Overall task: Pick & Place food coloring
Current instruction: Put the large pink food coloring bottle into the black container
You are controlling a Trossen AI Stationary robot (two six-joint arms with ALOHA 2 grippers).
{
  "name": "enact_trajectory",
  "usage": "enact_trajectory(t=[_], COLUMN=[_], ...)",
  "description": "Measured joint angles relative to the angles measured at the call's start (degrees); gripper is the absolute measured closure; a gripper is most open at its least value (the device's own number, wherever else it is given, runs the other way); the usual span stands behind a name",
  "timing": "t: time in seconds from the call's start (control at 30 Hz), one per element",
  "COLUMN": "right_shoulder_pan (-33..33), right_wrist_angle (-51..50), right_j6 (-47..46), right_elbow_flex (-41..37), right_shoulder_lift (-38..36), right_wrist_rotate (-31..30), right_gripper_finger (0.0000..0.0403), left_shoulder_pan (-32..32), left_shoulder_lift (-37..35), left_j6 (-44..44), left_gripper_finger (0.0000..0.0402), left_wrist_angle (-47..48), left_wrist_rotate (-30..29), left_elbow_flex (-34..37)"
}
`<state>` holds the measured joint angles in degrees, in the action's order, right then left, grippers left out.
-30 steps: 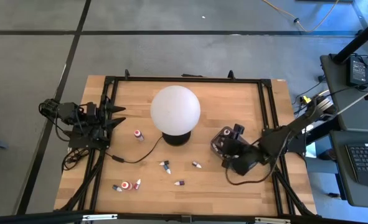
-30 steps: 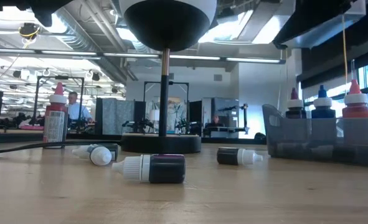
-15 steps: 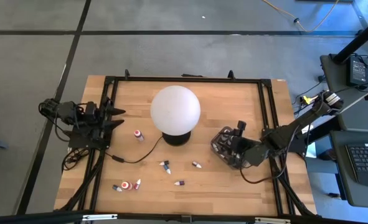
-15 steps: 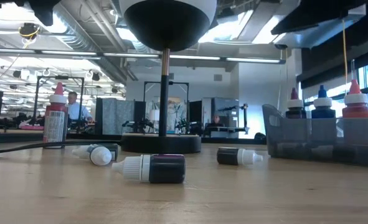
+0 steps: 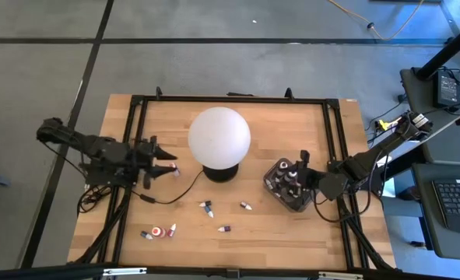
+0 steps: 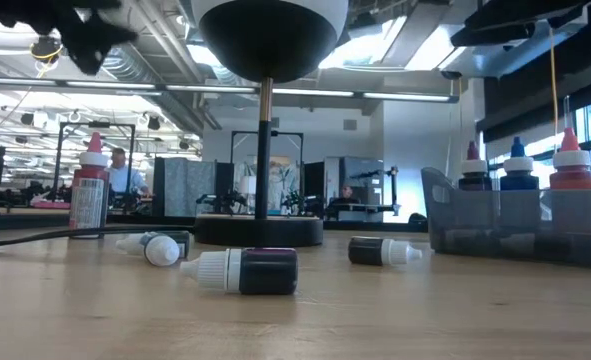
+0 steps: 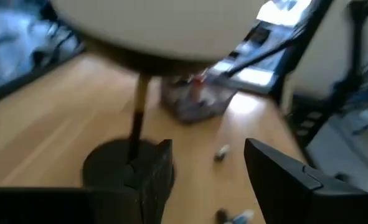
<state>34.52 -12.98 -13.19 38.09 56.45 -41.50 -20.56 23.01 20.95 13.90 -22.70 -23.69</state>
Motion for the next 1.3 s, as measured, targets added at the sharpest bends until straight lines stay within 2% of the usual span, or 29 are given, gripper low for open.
enact_trajectory(t=[0.13,0.33,0.47,0.6,0.9,1.3], right_shoulder_pan=[-0.01,-0.02,-0.22,-0.22,-0.22,-0.22], right_wrist_angle=[-0.04,-0.88,-1.52,-1.57,-1.57,-1.68], right_j6=[-0.38,-1.32,-1.53,-1.53,-1.58,-1.59], right_elbow_flex=[0.0,0.0,0.0,0.0,0.0,0.0], right_shoulder_lift=[0.3,1.59,1.7,1.7,1.7,1.7], right_wrist_rotate=[1.45,1.73,1.73,1.72,1.69,1.66], right_gripper_finger=[0.0205,0.0205,0.0205,0.0205,0.0205,0.0205], left_shoulder_pan=[4.23,11.81,16.39,18.88,20.93,21.23], left_shoulder_lift=[6.41,14.96,21.53,28.42,38.37,39.58], left_j6=[5.03,11.25,19.3,26.55,27.83,27.83], left_gripper_finger=[0.0205,0.0205,0.0205,0.0205,0.0205,0.0205], left_wrist_angle=[6.49,14.9,26.48,35.21,36.93,39.45], left_wrist_rotate=[0.41,5.02,8.15,11.48,17.57,18.72], left_elbow_flex=[-3.83,-11.54,-17.46,-20.06,-20.21,-20.21])
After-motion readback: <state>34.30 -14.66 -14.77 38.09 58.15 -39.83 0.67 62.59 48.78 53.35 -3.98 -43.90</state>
